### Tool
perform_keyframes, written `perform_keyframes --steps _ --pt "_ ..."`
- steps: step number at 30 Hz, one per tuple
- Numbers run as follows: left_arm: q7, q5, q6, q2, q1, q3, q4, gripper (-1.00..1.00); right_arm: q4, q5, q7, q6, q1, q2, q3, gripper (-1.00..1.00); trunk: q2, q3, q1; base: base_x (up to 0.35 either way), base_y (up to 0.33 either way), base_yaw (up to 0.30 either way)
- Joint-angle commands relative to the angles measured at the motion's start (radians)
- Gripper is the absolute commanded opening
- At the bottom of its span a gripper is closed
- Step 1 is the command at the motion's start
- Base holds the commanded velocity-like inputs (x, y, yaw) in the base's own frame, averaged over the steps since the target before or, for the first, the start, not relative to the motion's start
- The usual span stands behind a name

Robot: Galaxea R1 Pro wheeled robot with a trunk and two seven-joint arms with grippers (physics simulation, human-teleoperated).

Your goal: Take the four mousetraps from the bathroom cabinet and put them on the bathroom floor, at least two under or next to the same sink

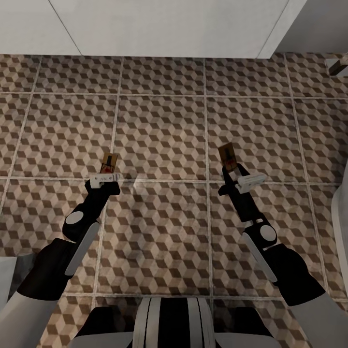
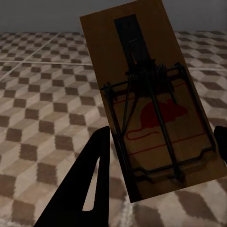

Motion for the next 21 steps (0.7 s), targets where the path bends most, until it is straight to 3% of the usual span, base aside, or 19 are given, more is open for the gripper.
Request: perform_keyframes --steps 1,21 --pt "0.010 0.008 0.003 0.001 -0.001 -0.003 -0.002 -1.00 0.000 -0.009 -0.005 -0.005 -0.001 -0.001 0.004 -1.00 0.000 0.000 0.000 0.000 0.000 0.000" --pt "0.010 0.008 0.002 0.000 -0.001 -0.003 -0.003 -1.00 0.000 -0.009 -0.005 -0.005 -0.001 -0.001 0.004 -1.00 -0.001 0.000 0.001 0.000 0.000 0.000"
